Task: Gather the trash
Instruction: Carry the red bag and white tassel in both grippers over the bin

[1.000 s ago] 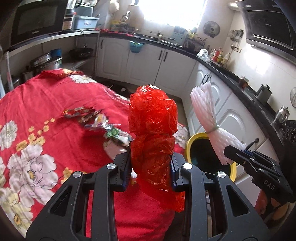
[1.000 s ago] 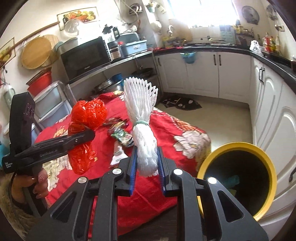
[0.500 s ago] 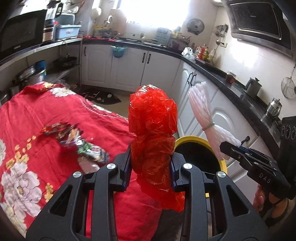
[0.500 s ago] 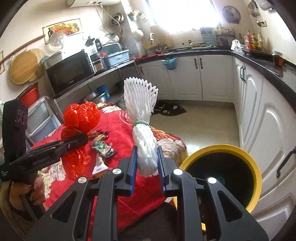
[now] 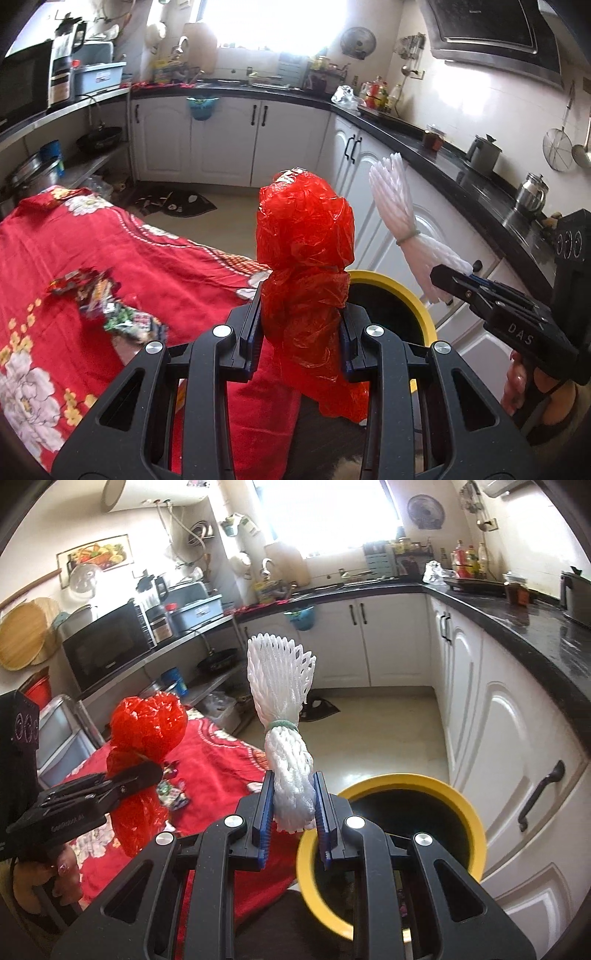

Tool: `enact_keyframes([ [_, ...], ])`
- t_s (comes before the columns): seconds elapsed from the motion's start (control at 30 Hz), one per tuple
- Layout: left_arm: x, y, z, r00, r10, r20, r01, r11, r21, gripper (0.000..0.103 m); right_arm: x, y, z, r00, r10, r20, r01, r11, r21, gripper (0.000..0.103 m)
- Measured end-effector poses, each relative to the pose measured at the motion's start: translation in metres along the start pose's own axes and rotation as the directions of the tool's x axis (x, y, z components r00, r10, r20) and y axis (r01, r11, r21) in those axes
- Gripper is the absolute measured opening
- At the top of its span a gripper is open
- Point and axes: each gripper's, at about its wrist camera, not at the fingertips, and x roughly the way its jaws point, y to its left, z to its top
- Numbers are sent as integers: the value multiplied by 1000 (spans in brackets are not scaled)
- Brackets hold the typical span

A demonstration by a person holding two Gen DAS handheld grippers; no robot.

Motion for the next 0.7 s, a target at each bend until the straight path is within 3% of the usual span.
enact_keyframes([
  [0.7,41,-39,0,995,-91,-46,94,994,63,25,-4,-48,-9,986,-166,-11,166,984,59,20],
])
